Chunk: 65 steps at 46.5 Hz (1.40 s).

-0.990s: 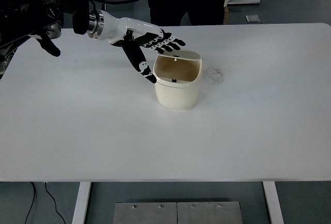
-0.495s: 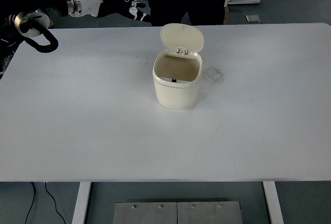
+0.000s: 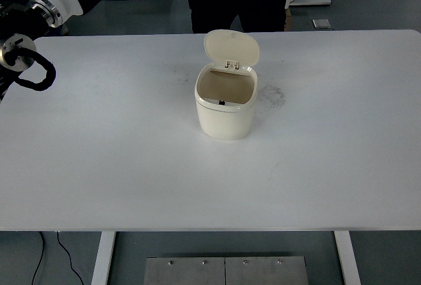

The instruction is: Open trash can

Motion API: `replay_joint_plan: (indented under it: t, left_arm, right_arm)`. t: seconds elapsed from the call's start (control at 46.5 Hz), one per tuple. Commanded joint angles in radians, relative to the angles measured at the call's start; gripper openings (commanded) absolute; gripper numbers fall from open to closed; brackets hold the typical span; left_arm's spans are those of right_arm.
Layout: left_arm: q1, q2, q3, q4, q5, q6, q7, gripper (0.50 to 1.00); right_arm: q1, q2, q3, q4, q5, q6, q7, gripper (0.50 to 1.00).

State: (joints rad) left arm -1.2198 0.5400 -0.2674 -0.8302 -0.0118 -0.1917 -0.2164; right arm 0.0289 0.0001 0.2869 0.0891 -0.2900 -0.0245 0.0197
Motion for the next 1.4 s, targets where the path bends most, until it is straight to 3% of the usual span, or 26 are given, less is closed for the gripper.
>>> replay_joint_plan:
  t: [0.0,0.43,0.775,1.377]
  left_arm:
    - [0.042,0.009,-0.025,0.034,0.0,0.0,0.0,1.0]
    - [0.31,-0.003,-0.306,0.091,-0.128,-0.009,-0.003,1.0]
    - [0.404,-0.078,-0.342,0.151,-0.257,-0.012,-0.003,1.0]
    - [0.488,-0.072,-0.389,0.169,-0.26,-0.034,-0.004,1.0]
  right_arm:
    - [0.0,0.0,0.0,0.0,0.0,0.0,0.0,0.991]
    - [0.0,0.0,0.0,0.0,0.0,0.0,0.0,0.991]
    - [0.0,0.0,0.0,0.0,0.0,0.0,0.0,0.991]
    - [0.0,0.0,0.0,0.0,0.0,0.0,0.0,0.991]
